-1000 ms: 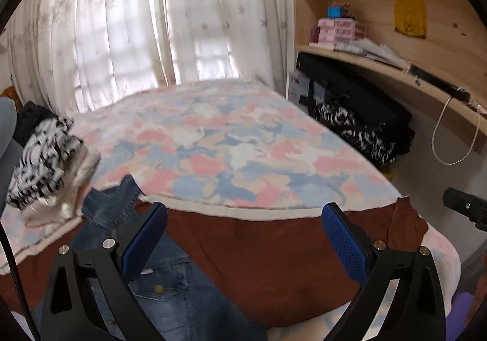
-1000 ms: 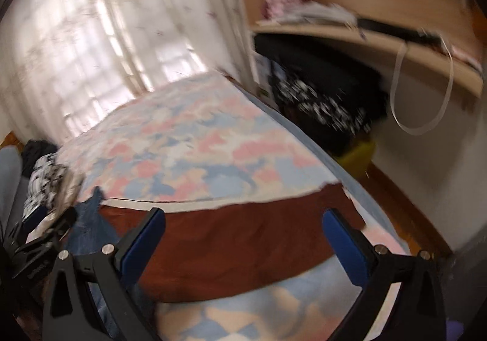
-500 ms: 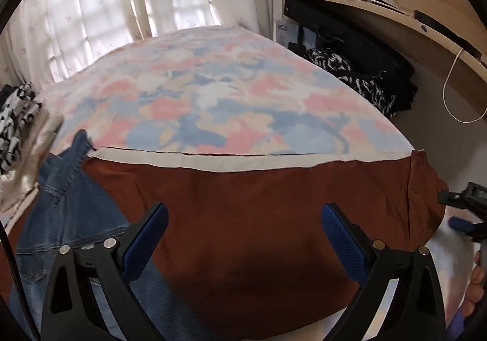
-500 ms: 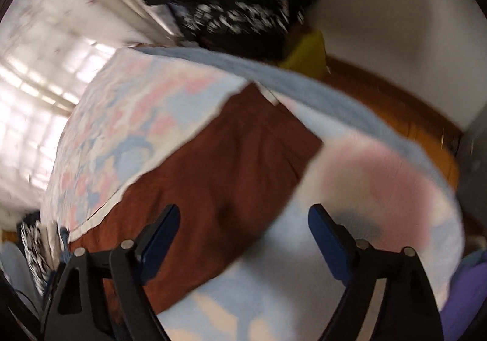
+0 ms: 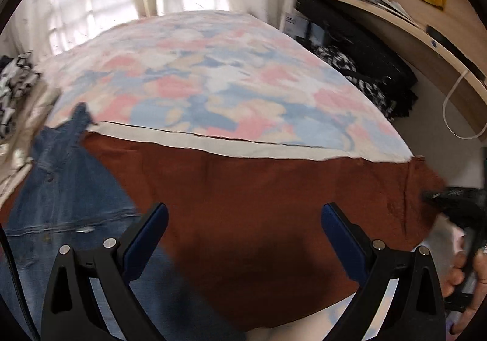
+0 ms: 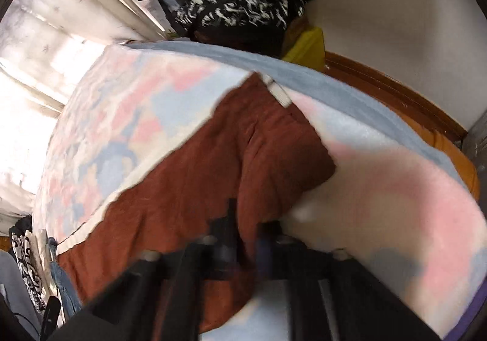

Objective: Fold large clothes
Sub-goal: 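Move the right tool to the brown sleeve cuff and grasp it, then fold the brown sleeve across the jacket front with the right tool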

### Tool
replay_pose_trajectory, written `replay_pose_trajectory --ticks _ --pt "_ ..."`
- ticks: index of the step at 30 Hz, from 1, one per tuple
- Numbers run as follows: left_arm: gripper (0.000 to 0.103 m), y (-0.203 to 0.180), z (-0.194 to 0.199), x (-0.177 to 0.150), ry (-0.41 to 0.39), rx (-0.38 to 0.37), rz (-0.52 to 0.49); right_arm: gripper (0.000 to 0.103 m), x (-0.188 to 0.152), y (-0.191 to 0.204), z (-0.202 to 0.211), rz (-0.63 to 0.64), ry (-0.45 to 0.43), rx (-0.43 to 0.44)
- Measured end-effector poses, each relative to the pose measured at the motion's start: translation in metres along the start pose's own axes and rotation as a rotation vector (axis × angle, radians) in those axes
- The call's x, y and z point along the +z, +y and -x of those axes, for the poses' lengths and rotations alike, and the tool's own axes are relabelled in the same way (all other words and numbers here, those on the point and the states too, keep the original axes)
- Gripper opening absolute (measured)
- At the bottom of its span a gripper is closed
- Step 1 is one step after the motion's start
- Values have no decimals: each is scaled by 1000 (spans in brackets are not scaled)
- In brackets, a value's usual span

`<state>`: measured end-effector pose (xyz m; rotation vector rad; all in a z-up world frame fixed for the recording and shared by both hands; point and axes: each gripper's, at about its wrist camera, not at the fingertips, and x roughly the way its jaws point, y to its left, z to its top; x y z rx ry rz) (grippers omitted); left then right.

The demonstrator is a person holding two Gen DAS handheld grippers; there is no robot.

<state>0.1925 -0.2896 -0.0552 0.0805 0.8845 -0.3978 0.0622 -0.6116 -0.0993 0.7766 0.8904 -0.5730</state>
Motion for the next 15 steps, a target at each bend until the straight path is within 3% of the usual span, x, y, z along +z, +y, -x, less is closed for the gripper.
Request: replay_pose_trajectory --ticks 4,8,11,15 --pt "100 35 34 1 -73 83 -11 7 -9 49 62 112 -161 93" --pt "100 89 71 1 -128 174 28 8 -35 130 128 259 -241 322" --pt "100 140 98 -5 -160 222 91 10 -70 198 153 397 -240 450" --pt "100 200 116 -18 -171 237 197 11 -131 279 151 574 -184 521"
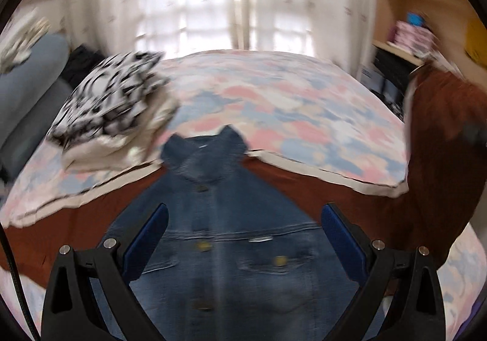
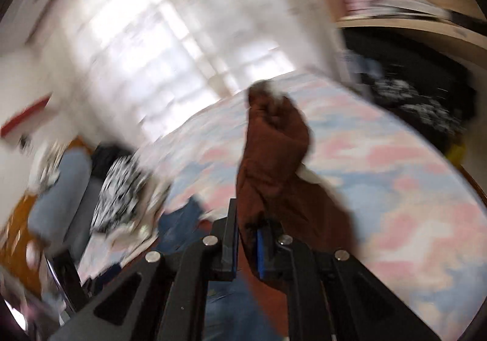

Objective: Fold large clothes
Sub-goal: 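Fold the brown sleeve across the jacket front with the right tool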

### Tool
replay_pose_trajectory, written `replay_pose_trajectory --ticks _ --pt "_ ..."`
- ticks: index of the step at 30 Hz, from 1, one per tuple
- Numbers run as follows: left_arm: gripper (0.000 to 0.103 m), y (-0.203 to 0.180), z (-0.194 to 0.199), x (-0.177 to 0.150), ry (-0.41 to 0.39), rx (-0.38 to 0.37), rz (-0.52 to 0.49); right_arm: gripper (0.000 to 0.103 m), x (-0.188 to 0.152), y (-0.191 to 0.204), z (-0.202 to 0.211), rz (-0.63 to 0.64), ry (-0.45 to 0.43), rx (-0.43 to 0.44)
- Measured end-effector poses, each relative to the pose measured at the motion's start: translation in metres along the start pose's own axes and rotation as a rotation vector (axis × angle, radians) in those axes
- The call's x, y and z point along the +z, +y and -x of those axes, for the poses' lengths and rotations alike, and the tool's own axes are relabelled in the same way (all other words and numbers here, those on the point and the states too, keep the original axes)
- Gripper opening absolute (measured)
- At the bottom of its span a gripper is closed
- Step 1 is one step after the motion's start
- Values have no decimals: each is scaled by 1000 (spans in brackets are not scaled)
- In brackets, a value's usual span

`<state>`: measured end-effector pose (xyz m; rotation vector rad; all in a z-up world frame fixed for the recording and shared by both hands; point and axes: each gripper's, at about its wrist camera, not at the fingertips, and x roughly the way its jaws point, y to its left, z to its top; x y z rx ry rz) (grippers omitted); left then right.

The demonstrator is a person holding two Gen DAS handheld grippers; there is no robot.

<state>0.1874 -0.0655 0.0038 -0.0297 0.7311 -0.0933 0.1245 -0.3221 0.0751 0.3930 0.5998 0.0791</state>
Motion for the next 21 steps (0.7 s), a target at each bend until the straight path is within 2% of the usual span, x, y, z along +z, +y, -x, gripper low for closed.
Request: replay_pose_trajectory --ticks 5,8,9,10,12,13,14,18,21 --pt "100 57 -12 -20 35 14 92 11 -57 69 -76 133 175 3" --pt "100 72 -25 -36 81 -2 119 14 -94 76 -117 194 287 -31" --pt "100 76 -31 -42 101 -12 125 23 -107 77 -132 213 343 -31" --pt "100 78 -35 -46 117 -21 129 39 -119 77 -146 224 401 -26" --pt "100 80 -43 -54 150 -55 144 59 -139 77 -161 229 483 4" --pt "100 80 -47 -57 164 -77 152 67 -143 75 -161 230 499 11" --pt "100 79 -51 -60 183 -106 165 69 -147 73 -157 233 503 13" --pt "100 75 -67 -65 233 -205 222 69 -146 71 -131 230 458 40" --pt "100 66 -80 -69 271 -269 240 69 -146 67 -110 236 405 26"
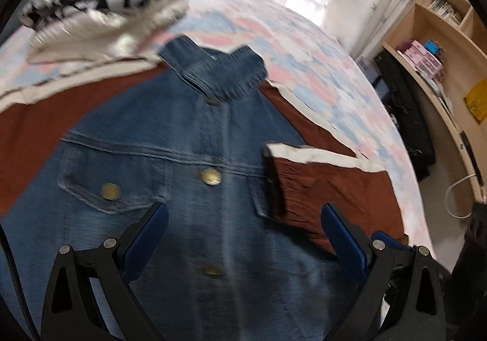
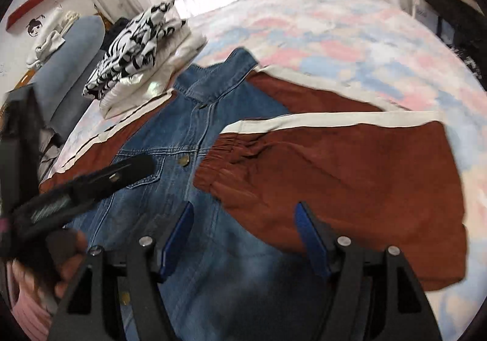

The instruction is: Fold large clothes

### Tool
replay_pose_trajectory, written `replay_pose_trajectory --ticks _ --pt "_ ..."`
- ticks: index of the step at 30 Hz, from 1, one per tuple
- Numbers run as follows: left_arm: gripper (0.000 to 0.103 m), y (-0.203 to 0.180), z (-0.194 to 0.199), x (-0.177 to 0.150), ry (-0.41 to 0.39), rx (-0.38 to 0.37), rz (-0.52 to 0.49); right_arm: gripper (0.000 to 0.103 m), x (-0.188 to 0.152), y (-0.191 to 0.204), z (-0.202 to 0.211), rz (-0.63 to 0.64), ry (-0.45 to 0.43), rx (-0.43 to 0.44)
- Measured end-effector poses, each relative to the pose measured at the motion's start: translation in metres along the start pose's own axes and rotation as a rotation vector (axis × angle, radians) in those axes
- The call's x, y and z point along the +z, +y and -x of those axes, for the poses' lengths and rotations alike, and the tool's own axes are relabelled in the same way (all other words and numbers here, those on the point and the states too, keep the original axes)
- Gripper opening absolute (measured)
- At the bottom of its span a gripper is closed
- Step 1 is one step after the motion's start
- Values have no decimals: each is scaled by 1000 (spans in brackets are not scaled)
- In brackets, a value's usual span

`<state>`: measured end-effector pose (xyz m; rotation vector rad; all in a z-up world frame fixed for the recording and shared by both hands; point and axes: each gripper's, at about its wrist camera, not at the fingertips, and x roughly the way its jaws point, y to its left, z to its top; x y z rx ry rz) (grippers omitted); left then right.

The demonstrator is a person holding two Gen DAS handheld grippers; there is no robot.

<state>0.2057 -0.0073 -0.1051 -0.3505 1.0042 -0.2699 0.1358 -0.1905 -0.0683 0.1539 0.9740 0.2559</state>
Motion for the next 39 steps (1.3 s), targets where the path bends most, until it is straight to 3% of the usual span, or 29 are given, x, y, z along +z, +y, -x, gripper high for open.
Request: replay_pose_trajectory --ticks 7,9,11,13,14,19,24,28,31,33,34,37,39 --pt "97 -18 -48 -1 89 -35 -15 69 -28 -16 23 -19 -51 -14" --pt "82 -19 -62 1 127 -46 3 69 -36 -22 24 -57 -56 15" --pt "51 -22 -78 1 175 -60 32 69 -45 -26 20 -84 -50 24" --pt "36 -25 -85 2 193 -40 38 69 -51 -30 16 -97 -36 19" --pt "20 -31 -85 4 179 -6 28 69 -53 -32 14 -105 -28 21" --pt "6 -77 -52 24 33 79 -146 69 -56 -40 22 -125 -48 29" --pt "5 -101 31 55 -257 159 -258 69 -55 -40 38 -104 -84 4" --pt "5 -74 56 68 -336 242 -250 69 -56 -43 54 -97 -118 -18" --pt "6 -38 34 66 -267 301 -217 69 -53 -52 57 -112 -115 -42" --pt "7 -7 4 54 -169 322 -188 69 -52 -61 57 -135 -104 -48" --pt "11 7 -7 46 -128 329 -172 69 -51 -67 55 -152 -93 -48" --pt "36 44 -34 34 -5 314 -89 69 -47 -87 50 -209 -63 -45" --pt "42 59 -39 30 20 273 -31 69 -41 -102 46 -240 -48 -49"
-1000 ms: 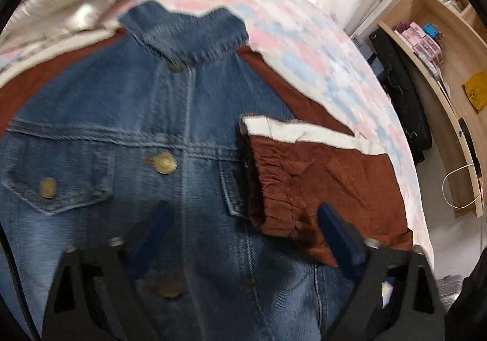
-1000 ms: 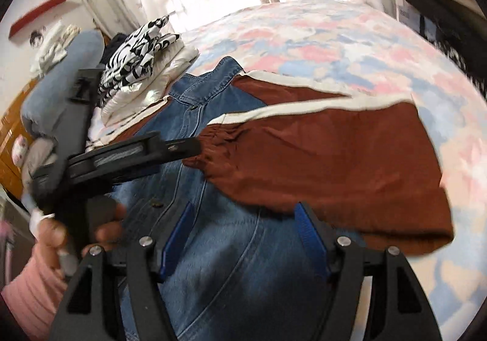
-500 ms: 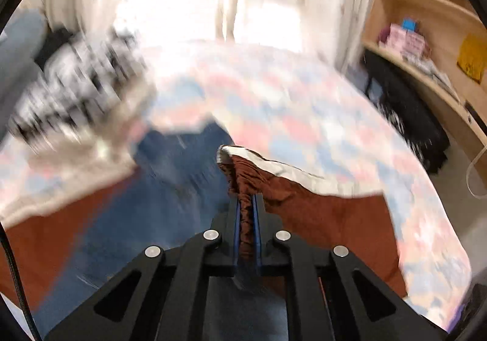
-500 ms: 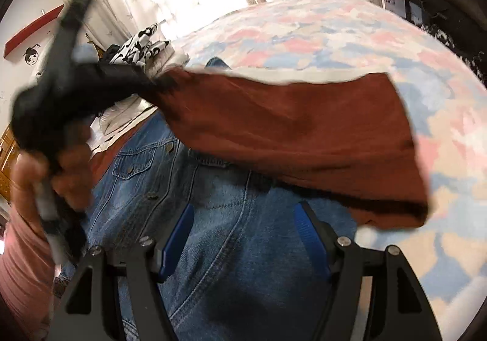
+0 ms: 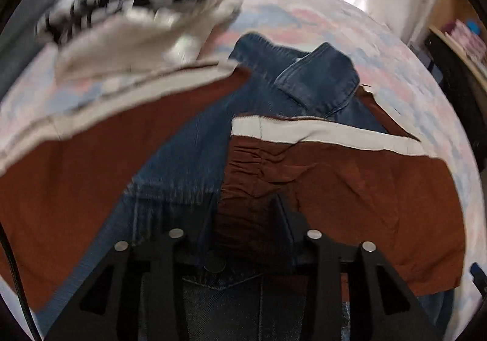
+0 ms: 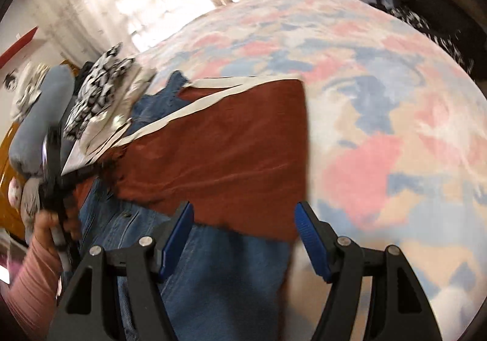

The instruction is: Fold large clothes

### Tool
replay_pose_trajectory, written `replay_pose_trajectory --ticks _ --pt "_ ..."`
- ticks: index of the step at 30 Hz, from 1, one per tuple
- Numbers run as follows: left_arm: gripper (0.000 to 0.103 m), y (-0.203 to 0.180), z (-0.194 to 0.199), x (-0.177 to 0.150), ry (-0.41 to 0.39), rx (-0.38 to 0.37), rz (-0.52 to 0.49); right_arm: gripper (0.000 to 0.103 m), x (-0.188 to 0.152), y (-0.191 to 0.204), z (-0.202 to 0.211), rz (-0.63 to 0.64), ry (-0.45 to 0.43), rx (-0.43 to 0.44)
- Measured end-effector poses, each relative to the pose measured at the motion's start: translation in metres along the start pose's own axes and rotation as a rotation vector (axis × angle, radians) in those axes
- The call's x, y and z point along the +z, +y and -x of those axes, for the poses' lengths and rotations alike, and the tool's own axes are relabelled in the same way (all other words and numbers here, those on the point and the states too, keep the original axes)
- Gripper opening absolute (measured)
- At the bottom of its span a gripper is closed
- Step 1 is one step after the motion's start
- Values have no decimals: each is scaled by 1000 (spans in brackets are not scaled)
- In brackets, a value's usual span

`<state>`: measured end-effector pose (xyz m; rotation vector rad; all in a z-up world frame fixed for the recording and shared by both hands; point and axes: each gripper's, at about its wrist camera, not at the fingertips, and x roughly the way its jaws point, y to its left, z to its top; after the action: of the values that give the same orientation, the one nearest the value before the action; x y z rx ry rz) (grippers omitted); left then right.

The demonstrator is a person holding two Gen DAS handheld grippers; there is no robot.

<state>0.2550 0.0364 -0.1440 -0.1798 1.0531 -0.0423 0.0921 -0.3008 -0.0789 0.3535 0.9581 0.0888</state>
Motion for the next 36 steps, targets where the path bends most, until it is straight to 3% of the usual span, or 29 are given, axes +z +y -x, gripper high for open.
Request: replay_pose_trajectory --ticks 2,6,13,14,16,18,19,21,23,26,30,32,34,36 --pt "64 5 -2 0 2 -25 36 69 12 -13 -5 -34 14 7" --pt "71 10 -7 16 -21 -41 30 69 48 -41 -21 -135 29 67" --pt "70 -10 -29 36 39 2 -42 69 104 -71 -90 -232 104 111" --pt "65 -12 -31 39 35 -9 -41 69 108 -73 -99 -242 115 111" --pt "43 -13 -33 42 31 -29 -43 67 111 -73 -118 -254 140 121" --pt "17 -19 -30 48 -13 10 -55 14 113 -67 -130 -224 155 128" --pt "16 -21 -25 51 -43 2 -67 3 115 -62 -131 -189 157 111" --pt "15 -26 -21 56 -79 -12 -73 2 121 -50 -116 -100 67 33" --pt "15 -33 -27 56 -93 9 -105 2 124 -48 -104 -56 -18 -35" --pt "18 -39 -47 50 -43 74 -138 7 118 -57 -130 -40 69 -110" --pt "25 -32 -38 51 -37 41 -100 17 114 -57 -117 -54 89 -116" --pt "39 -24 -28 48 -18 22 -87 36 109 -57 -97 -88 100 -62" --pt "44 -16 -18 43 -24 16 -83 51 98 -57 -77 -101 99 -18" --pt "44 -10 -13 35 -27 18 -92 55 82 -52 -61 -92 102 -5"
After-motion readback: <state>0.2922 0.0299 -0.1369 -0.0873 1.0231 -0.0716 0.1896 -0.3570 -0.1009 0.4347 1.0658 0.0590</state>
